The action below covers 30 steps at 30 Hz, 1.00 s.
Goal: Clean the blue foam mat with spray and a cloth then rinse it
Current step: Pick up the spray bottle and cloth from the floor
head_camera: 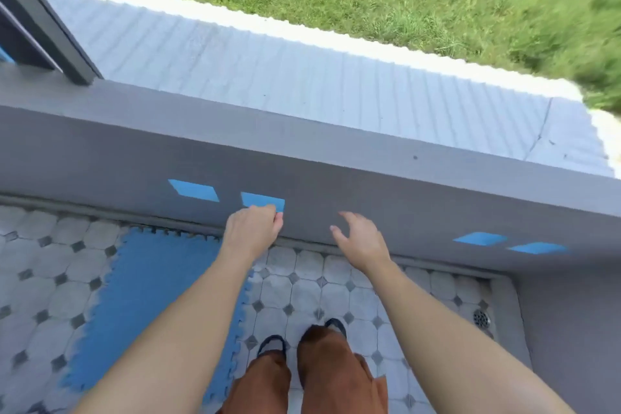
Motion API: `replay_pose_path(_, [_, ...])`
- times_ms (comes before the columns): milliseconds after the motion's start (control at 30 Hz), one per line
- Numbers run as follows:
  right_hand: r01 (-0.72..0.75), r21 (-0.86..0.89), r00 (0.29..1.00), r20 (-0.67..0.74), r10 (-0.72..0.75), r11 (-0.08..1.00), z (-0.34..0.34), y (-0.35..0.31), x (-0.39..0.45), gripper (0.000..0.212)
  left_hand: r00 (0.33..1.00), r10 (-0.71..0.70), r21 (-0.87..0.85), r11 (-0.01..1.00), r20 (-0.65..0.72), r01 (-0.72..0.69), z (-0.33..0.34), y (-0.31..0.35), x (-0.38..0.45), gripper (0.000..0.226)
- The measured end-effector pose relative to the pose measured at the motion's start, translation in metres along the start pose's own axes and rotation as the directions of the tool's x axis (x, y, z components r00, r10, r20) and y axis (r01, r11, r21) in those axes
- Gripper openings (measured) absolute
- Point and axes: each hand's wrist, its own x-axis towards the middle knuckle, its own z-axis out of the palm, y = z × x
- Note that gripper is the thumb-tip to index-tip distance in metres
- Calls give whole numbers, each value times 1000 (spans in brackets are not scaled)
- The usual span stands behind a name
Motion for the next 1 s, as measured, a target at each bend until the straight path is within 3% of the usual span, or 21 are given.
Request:
replay_pose_path(167, [-116,118,985,-116,129,986,-32,46,-37,46,982,186,106,978,-31,-182,-11,54,10,30])
replay_pose_path(267, [-184,175,958,-187,216,967,-59,89,-60,42,963,270,137,954,8,-268,-14,100,17,13])
replay_pose_path(367, [-262,258,910,-256,327,930,-80,138,-90,39,928,372,160,914,36,-372,-13,151,21,28])
replay_pose_path(533, [-418,379,797,-283,534,825,-99,208,-156,44,793,609,62,791,9,-608,-10,243,16,35])
replay_pose_path(733, [-582,601,568,-183,803,548,-73,270,-254,57,541,834,99,532,110,-841,30,346,-12,60])
replay_pose_path(933, [-577,813,177,35,984,75,11,292,-346,62,275,893,87,262,356,-961,101,409,-45,68])
replay_pose_path(1000, [-543,837,75,124,989,-64,50,290,-373,61,225,884,70,215,410,-974,133,415,-61,66])
